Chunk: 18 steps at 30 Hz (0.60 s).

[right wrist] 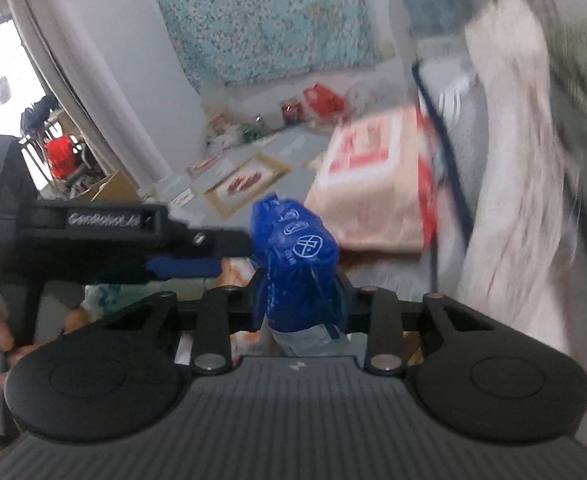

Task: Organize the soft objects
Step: 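Lift the blue bag higher with the right gripper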

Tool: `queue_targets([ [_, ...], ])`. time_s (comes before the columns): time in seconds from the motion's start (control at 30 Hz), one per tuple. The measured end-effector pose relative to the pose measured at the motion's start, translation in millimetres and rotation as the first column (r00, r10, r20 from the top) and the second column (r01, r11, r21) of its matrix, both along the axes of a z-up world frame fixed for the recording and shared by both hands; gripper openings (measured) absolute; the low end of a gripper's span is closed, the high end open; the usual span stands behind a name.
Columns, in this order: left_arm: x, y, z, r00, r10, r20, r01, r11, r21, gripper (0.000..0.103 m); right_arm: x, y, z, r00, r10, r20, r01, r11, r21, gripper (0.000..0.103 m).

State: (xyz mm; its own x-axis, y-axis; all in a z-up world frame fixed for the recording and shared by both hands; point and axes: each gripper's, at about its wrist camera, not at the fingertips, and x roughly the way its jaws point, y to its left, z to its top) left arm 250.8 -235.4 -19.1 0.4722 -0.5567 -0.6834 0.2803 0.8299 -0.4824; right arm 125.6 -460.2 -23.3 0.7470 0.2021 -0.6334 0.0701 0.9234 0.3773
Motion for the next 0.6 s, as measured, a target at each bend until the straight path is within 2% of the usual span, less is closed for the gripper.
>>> queue_targets([
  [0.23,-27,35,30,1.0,-0.009,0.018,0.01,0.995,-0.098,0.056,-1,14,60,0.997,0.022,0.079,-0.008,0.983,-0.183,0.029],
  [0.4,-70,70,54,0.995,-0.065,0.075,0.076,0.985,-0.155,0.056,-40,43,101,0.992,0.077,0.104,-0.043,0.955,-0.294,0.029],
  [0.6,-124,121,75,0.981,-0.113,0.16,0.144,0.97,-0.198,0.064,-100,104,126,0.977,0.195,0.083,-0.151,0.917,-0.37,0.029],
])
